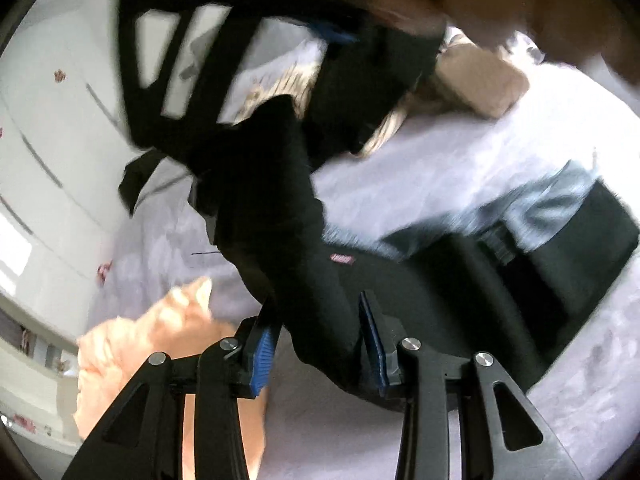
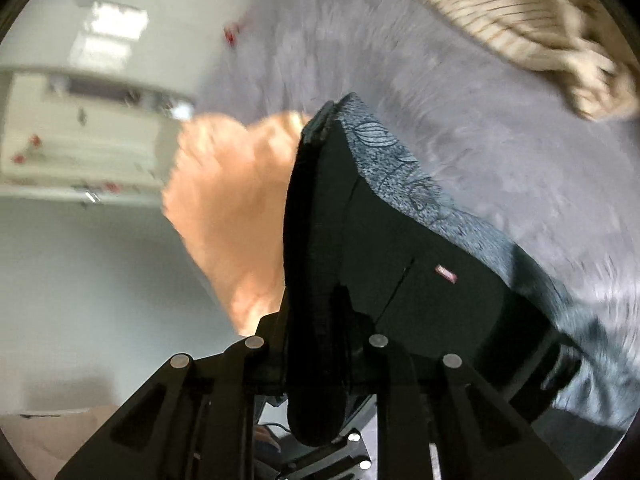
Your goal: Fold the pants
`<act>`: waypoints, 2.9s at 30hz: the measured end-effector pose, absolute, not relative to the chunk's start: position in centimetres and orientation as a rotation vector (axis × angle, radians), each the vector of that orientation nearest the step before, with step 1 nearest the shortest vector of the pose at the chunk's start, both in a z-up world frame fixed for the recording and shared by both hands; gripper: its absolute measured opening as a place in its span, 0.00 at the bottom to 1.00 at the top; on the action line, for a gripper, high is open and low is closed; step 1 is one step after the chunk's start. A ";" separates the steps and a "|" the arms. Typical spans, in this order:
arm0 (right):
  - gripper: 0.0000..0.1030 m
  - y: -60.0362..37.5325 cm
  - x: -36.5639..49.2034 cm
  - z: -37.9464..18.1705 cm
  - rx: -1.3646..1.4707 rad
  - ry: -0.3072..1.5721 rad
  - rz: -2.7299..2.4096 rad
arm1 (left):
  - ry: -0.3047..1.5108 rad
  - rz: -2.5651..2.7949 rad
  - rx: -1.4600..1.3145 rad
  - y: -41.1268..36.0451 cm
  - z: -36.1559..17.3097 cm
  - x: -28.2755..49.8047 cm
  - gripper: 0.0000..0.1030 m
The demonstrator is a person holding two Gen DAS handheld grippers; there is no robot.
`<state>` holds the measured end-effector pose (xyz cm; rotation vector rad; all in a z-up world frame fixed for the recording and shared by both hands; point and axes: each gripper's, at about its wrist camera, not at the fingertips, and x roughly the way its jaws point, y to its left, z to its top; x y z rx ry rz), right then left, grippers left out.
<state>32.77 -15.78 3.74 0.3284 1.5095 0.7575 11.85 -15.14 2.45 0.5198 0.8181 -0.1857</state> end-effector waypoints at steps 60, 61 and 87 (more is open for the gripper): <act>0.40 -51.2 11.6 -4.7 0.523 1.350 0.143 | 1.361 -0.219 0.377 -29.1 -3.8 7.5 0.73; 0.40 -51.4 11.5 -4.7 0.531 1.351 0.146 | 1.360 -0.218 0.377 -29.2 -3.6 7.2 0.73; 0.78 -53.4 8.8 -3.2 0.561 1.356 0.143 | 1.347 -0.153 0.315 -29.5 -0.6 8.0 0.92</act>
